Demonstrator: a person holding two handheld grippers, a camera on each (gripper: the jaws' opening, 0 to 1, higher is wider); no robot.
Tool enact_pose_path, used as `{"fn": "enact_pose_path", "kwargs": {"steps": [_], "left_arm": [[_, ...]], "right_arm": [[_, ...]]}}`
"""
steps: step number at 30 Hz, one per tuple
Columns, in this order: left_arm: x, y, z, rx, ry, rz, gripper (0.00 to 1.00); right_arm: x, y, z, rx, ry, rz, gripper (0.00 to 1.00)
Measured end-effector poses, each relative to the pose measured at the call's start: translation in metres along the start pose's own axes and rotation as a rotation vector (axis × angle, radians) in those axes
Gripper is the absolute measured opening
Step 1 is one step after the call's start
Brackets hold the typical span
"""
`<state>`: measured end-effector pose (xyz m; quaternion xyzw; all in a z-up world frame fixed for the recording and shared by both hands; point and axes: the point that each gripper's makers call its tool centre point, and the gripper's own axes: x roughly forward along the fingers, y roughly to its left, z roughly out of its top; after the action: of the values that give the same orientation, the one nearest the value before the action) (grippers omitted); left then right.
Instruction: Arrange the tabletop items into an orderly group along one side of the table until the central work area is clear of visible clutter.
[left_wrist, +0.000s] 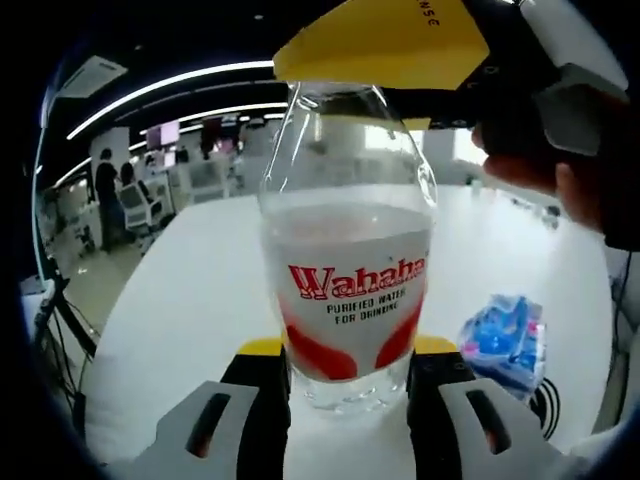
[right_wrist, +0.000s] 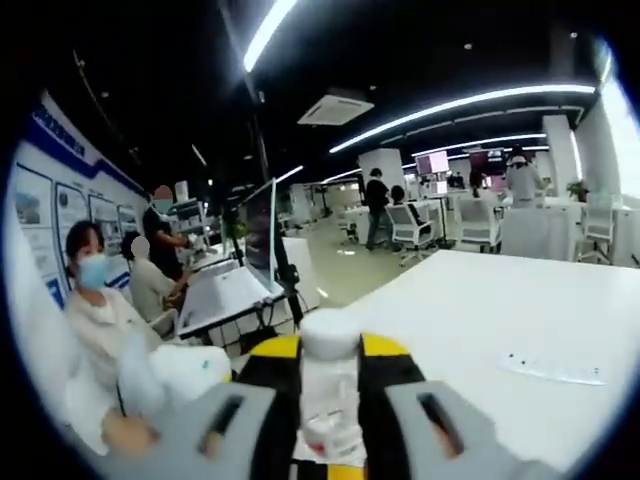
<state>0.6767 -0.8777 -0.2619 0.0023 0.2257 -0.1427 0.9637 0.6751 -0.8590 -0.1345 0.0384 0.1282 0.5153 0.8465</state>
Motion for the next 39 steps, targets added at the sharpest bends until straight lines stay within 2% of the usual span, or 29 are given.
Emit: {"fn": "enact_pose_path", "kwargs": {"steps": [6,13,19,25,30,32,33,36,39], "left_arm": [[0.011,0.004,-0.004,-0.014,0.011,-0.028,0.41],[0.026,0.013,-0.020,0.016,0.060,-0.055,0.41],[0.040,0.018,-0.031,0.034,0.069,-0.088,0.41],[0.051,0.024,-0.043,0.017,0.093,-0.098,0.42],[0.055,0.022,-0.051,0.006,0.111,-0.114,0.42],[0.056,0.021,-0.053,0.003,0.113,-0.121,0.43],[0.056,0.020,-0.055,0.004,0.118,-0.125,0.43],[0.058,0.020,-0.058,0.013,0.127,-0.129,0.43],[0.058,0.019,-0.056,0.015,0.115,-0.133,0.43]], "right_arm": [[0.009,-0.008,-0.005,0.001,0.006,-0.019,0.17],[0.019,-0.023,-0.024,0.051,0.029,-0.065,0.17],[0.025,-0.027,-0.037,0.039,0.039,-0.090,0.18],[0.031,-0.030,-0.051,0.026,0.061,-0.085,0.18],[0.032,-0.036,-0.062,0.043,0.077,-0.114,0.18],[0.032,-0.034,-0.066,0.023,0.088,-0.106,0.18],[0.032,-0.032,-0.068,-0.016,0.103,-0.100,0.18],[0.031,-0.027,-0.074,-0.035,0.114,-0.105,0.18],[0.028,-0.026,-0.073,-0.047,0.099,-0.117,0.18]]}}
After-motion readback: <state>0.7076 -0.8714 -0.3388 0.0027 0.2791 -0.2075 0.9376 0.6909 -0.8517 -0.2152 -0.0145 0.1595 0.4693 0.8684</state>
